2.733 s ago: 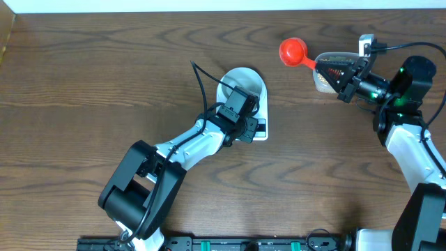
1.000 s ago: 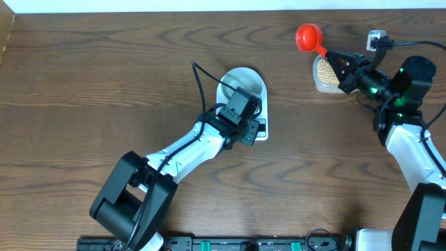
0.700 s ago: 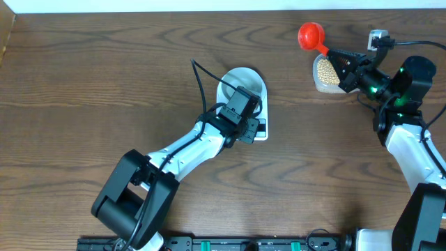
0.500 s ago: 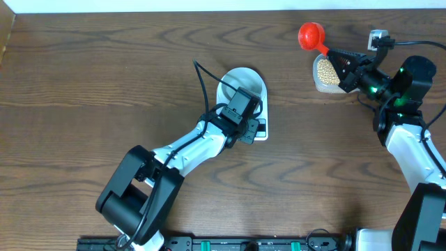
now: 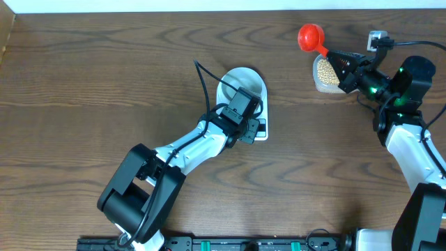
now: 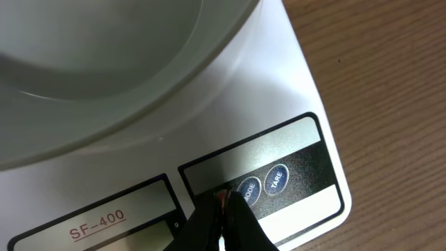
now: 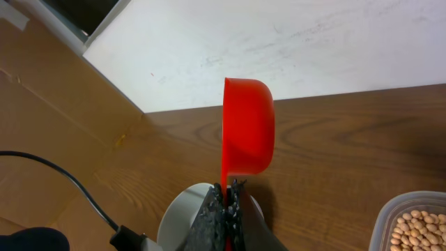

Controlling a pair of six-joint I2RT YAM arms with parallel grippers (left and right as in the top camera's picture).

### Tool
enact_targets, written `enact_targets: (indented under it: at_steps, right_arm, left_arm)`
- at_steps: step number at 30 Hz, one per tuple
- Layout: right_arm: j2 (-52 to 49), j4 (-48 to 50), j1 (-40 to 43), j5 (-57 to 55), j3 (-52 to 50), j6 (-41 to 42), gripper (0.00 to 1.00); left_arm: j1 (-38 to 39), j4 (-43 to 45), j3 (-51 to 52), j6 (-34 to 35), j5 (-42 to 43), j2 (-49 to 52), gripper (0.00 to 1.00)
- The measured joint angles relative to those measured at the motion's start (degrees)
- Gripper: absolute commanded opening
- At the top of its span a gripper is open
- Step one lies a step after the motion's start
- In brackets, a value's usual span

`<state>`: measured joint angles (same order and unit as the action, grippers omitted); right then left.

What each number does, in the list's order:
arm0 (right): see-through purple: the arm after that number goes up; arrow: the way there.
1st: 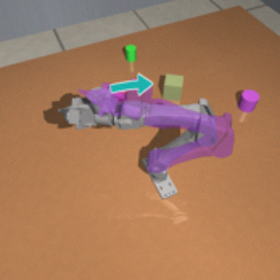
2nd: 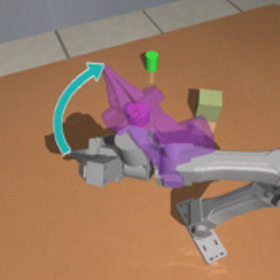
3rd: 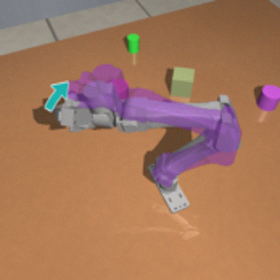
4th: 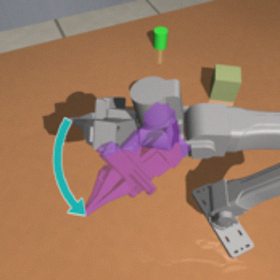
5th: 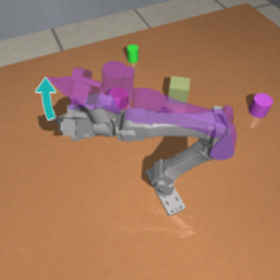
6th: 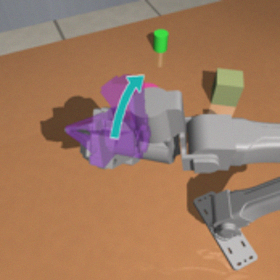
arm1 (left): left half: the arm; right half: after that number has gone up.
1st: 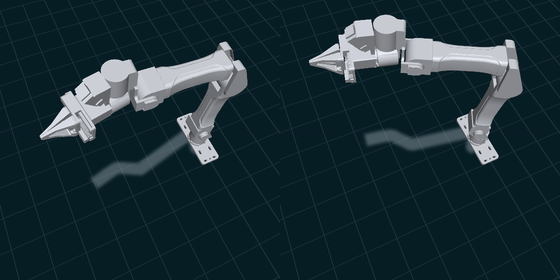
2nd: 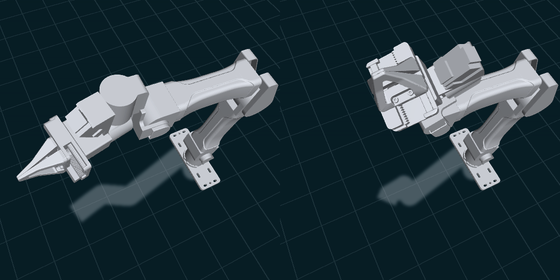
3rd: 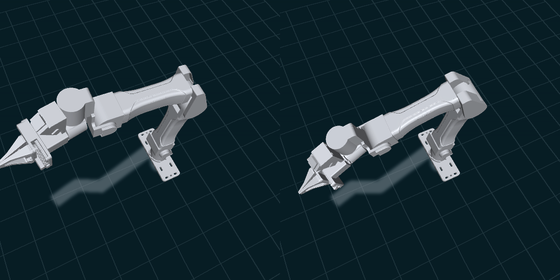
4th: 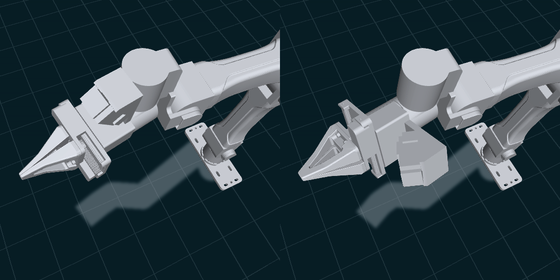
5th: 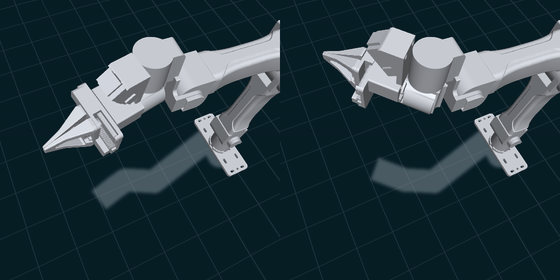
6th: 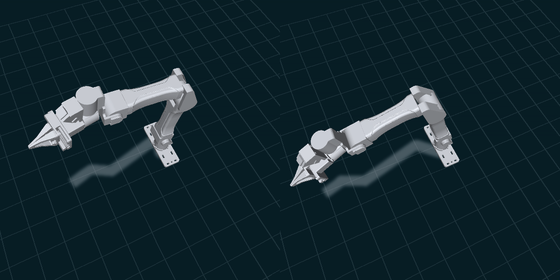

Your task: Scoop item into bowl and weigh 50g on scale

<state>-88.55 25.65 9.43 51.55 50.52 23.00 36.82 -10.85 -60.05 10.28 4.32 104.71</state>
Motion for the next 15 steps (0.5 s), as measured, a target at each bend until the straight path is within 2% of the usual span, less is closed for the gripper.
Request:
enact_targets:
  at_steps: [15]
  right_arm:
    - [0.0, -0.28, 0.0, 0.0, 0.0, 0.0, 0.01]
  left_arm:
    - [0.0, 0.61, -0.07, 0.0, 0.02, 1.29, 0.07]
